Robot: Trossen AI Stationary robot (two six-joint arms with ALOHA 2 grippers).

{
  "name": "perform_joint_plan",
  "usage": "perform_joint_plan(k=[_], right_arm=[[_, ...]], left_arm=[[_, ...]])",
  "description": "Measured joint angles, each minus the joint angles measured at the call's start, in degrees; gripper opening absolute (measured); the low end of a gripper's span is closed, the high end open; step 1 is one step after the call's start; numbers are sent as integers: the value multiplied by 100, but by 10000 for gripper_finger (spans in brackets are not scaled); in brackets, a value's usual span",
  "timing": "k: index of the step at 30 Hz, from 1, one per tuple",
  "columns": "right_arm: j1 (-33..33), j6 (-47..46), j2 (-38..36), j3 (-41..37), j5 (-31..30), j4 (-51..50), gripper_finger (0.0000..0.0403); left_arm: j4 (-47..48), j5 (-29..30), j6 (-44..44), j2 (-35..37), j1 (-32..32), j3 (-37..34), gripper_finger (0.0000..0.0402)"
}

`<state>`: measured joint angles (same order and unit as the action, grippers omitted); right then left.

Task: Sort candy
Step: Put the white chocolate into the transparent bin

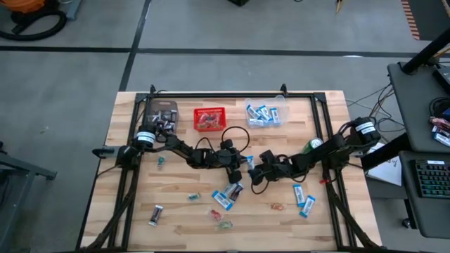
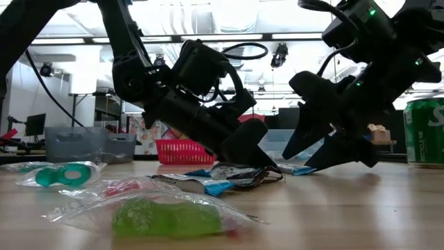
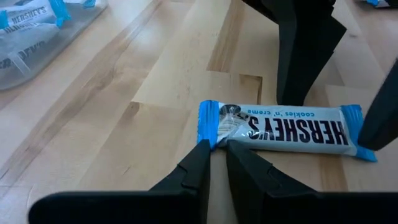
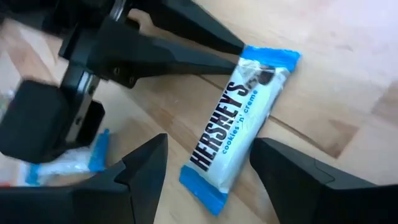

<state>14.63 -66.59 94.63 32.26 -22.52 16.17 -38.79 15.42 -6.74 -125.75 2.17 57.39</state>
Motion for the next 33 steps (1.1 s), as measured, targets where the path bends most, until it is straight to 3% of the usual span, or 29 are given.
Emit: perform_joint_plan(k=[11, 14, 18, 22, 26, 33], right_arm=[[7, 1832, 652, 406, -535, -96, 224], [7, 2164, 649, 514, -555, -510, 224], [32, 2875, 368, 606, -703, -1380, 224], [72, 3932, -7, 601, -771, -1585, 224], [44, 4716, -420, 566, -567, -1764, 224], [-53, 5403, -1172, 572, -528, -2328, 224]], left_arm=[[2, 11, -184, 12, 18, -7, 37], [164, 9, -193, 110, 54, -11, 37], [732, 4, -69, 446, 88, -34, 37], [1187, -126, 185, 810, 94, -48, 37], [1088, -589, 659, 935, 94, -25, 37], [1095, -601, 643, 931, 100, -22, 37]])
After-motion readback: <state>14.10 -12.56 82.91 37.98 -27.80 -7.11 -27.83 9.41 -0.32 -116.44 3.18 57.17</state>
